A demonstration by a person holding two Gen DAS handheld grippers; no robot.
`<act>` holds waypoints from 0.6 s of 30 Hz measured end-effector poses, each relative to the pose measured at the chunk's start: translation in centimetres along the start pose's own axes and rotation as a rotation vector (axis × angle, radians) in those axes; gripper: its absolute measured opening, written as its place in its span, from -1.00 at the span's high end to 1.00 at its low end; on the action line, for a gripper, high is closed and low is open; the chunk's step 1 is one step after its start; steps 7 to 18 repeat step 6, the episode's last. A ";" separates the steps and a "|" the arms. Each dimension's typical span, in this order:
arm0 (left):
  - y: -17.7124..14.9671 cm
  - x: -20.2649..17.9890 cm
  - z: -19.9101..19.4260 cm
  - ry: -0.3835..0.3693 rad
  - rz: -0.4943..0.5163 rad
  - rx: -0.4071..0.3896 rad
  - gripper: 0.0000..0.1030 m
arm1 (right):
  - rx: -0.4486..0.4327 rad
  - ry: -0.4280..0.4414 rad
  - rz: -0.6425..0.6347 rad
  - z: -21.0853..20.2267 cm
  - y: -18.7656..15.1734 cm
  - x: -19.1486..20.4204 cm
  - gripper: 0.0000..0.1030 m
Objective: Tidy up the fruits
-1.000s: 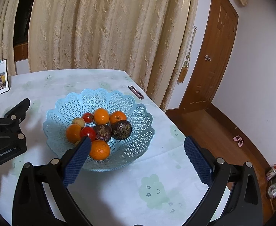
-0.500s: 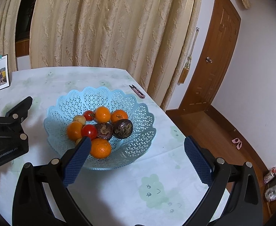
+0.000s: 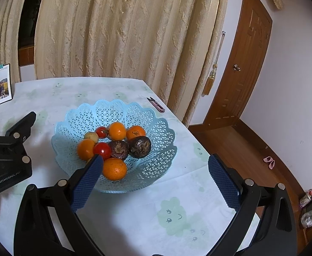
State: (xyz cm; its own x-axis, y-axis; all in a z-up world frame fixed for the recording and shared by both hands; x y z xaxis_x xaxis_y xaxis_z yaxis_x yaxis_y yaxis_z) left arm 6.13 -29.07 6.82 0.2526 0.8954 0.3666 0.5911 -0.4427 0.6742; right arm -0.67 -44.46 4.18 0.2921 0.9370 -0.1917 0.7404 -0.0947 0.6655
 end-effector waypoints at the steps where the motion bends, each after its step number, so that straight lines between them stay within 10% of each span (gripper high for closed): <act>1: -0.2 0.4 0.1 -0.001 -0.009 0.010 -0.90 | 0.000 0.010 -0.001 -0.1 0.0 0.1 -0.94; 18: -2.2 3.3 1.4 -0.001 -0.064 0.092 -0.90 | 0.015 0.106 -0.031 -0.3 -0.2 2.8 -0.94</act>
Point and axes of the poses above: each gripper's, at about its wrist camera, not at the fingertips, and z roughly the way its jaws point, x to its left, y to its top, the point moved 6 cm from there along z, roughly the way its jaws point, and after that the axes turned 15 degrees about x, right-handed, at the moved point
